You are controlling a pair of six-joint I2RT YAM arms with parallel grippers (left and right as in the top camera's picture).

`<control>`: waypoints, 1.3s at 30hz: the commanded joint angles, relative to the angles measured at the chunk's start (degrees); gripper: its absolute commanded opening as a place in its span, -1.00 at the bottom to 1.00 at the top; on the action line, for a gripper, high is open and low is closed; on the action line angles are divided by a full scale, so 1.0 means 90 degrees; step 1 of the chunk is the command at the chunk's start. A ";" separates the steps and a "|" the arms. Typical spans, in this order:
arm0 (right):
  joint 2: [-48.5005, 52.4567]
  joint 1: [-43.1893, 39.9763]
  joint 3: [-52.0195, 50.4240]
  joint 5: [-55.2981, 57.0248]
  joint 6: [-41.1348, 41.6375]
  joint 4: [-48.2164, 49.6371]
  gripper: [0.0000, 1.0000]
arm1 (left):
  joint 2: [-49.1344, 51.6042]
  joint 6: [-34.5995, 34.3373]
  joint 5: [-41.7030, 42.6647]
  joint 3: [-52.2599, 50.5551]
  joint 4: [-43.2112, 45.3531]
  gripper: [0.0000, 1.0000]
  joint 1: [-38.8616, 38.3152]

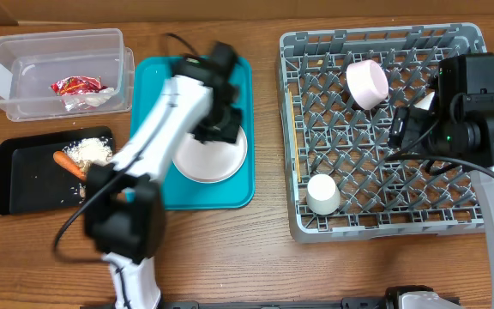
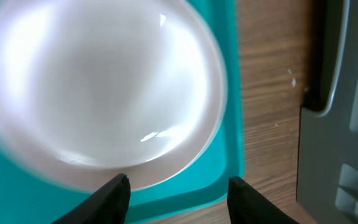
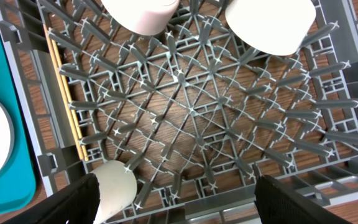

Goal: Sort waste into correct bins and load items into the dishwasher
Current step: 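Carry the emptied plate right and set it flat on the teal tray, then release the plate, retract the left arm, grasp the plate rim with the right gripper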

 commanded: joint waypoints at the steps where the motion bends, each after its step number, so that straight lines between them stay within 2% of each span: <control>1: 0.0012 -0.0005 0.0029 -0.0342 -0.0104 0.0129 0.65 | -0.1073 -0.0165 -0.0066 0.0277 -0.0214 0.07 0.0891; 4: 0.0012 0.0090 0.0034 -0.1389 -0.0442 0.0406 0.67 | -0.1608 -0.0165 -0.0063 0.0277 -0.0515 0.10 0.1770; 7: 0.0017 0.0529 0.0034 -0.2210 -0.0459 0.0784 0.69 | -0.2011 -0.0170 -0.0058 0.0277 -0.0818 0.22 0.2669; 9: 0.0046 0.1049 0.0034 -0.2327 -0.0452 0.1066 0.71 | -0.2166 -0.0197 -0.0039 0.0277 -0.0984 0.42 0.3181; 14: 0.0440 0.2506 0.0034 -0.2120 -0.0255 0.1727 0.77 | -0.2268 -0.0236 0.0163 0.0277 -0.1258 0.47 0.4051; 17: 0.0998 0.3245 0.0034 -0.1909 -0.0143 0.2079 0.78 | -0.2268 -0.0236 0.0175 0.0272 -0.1277 0.47 0.4155; 22: 0.2059 0.3813 0.0034 -0.1843 0.0056 0.2625 0.78 | -0.2268 -0.0233 0.0172 0.0270 -0.1258 0.47 0.4087; 25: 0.2701 0.3908 0.0034 -0.1821 0.0180 0.2994 0.75 | -0.2268 -0.0233 0.0172 0.0270 -0.1258 0.47 0.4085; 35: 0.4342 0.3917 0.0032 -0.1736 0.0357 0.3951 0.50 | -0.2268 -0.0233 0.0172 0.0270 -0.1268 0.47 0.4085; 39: 0.4767 0.3917 0.0029 -0.1571 0.0539 0.4129 0.49 | -0.2268 -0.0231 0.0170 0.0267 -0.1270 0.47 0.4085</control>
